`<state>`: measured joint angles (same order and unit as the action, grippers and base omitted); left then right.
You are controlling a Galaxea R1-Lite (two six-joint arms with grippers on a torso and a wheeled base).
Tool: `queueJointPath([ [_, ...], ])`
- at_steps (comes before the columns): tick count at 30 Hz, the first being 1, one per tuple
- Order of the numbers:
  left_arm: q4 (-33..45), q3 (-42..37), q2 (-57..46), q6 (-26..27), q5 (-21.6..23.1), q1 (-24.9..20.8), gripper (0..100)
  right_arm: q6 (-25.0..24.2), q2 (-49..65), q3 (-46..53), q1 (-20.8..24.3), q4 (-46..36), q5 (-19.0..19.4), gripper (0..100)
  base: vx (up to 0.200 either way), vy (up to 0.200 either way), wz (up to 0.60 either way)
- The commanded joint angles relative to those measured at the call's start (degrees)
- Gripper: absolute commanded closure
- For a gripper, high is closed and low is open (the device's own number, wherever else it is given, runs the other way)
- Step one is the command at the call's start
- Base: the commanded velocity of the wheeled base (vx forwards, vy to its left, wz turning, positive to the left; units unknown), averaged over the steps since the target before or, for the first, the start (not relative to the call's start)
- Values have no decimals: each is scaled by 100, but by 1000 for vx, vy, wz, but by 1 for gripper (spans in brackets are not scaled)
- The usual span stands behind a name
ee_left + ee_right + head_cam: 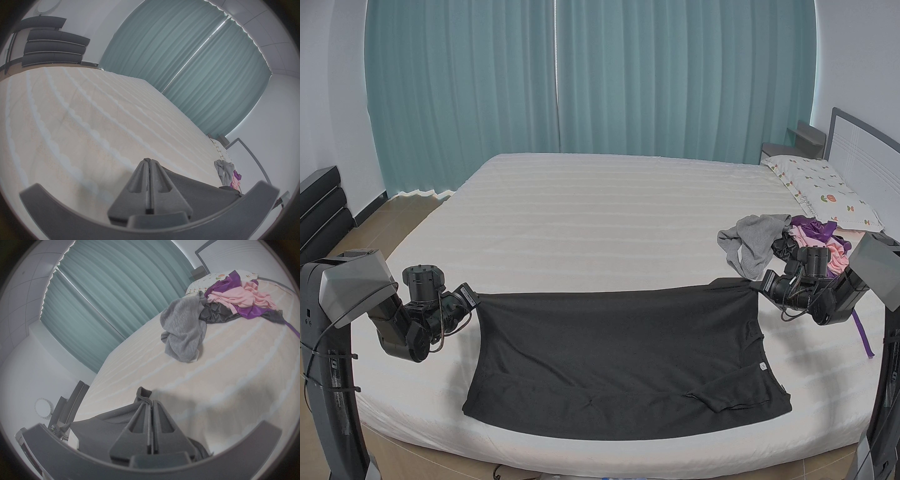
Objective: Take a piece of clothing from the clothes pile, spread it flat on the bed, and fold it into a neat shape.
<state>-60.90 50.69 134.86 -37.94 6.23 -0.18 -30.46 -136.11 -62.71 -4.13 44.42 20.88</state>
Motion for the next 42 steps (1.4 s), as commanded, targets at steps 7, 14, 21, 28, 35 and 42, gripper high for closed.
queueJointPath([
  [7,-27,-560,-400,94,10,1,100,67,410,681,-97,5,267,100,0,0,0],
  [14,-246,-1070,-443,137,10,-26,100,181,621,1243,-97,84,452,100,0,0,0],
  [21,-747,-1755,-435,234,10,-26,100,621,708,2017,-149,277,461,100,0,0,0],
  [28,-1205,-2450,-391,304,54,-70,100,823,577,2878,-158,1112,461,100,0,0,0],
  [35,-1574,-2986,-382,296,80,-114,100,849,524,3291,-272,1534,461,100,0,0,0],
  [42,-1758,-3250,-364,287,98,-114,100,1069,418,3731,-378,1947,487,100,0,0,0],
])
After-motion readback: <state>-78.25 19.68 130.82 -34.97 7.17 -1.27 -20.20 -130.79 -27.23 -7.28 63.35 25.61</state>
